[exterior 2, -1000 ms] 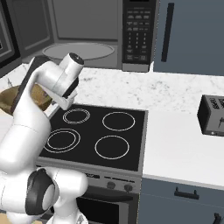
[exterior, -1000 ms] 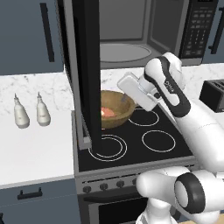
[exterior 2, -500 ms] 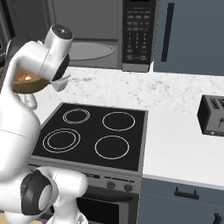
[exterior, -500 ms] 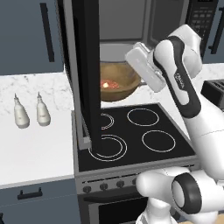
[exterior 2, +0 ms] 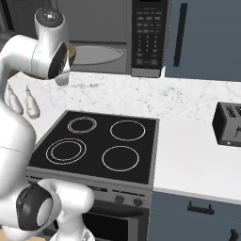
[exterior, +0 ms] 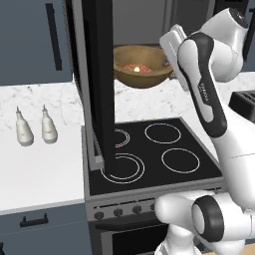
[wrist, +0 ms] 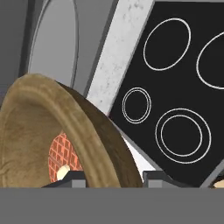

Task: Open the microwave, place the bowl with waffle inside the microwave, then close the microwave door and turn it on.

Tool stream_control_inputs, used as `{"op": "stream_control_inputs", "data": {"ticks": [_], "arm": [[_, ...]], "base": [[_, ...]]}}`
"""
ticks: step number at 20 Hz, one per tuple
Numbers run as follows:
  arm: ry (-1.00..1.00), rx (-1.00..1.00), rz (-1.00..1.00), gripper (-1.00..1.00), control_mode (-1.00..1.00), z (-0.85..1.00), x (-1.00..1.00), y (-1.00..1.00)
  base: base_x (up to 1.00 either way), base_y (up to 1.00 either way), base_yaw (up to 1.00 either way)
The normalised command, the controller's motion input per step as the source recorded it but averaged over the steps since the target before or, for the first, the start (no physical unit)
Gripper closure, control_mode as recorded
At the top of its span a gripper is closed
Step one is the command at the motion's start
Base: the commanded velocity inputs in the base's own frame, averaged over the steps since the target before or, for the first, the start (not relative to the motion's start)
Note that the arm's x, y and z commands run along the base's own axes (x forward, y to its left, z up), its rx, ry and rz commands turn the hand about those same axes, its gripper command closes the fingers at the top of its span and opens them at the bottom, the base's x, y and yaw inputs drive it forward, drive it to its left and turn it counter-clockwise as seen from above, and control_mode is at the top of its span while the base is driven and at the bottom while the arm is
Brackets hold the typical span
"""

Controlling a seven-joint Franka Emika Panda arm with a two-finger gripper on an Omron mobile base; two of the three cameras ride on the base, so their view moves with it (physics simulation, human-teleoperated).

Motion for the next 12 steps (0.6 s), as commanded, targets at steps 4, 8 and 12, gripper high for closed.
{"op": "stream_control_inputs", "data": {"ticks": [4, 8, 12], "arm": [[0.0, 0.02, -0.34, 1.0, -1.0, 0.32, 0.98, -0.51], [0.01, 0.0, -0.35, 1.0, -1.0, 0.13, 1.0, -0.31], [0.04, 0.0, -0.33, 1.0, -1.0, -0.07, 1.0, -0.07]], "base": [[0.0, 0.0, 0.0], [0.0, 0.0, 0.0], [0.0, 0.0, 0.0]]}}
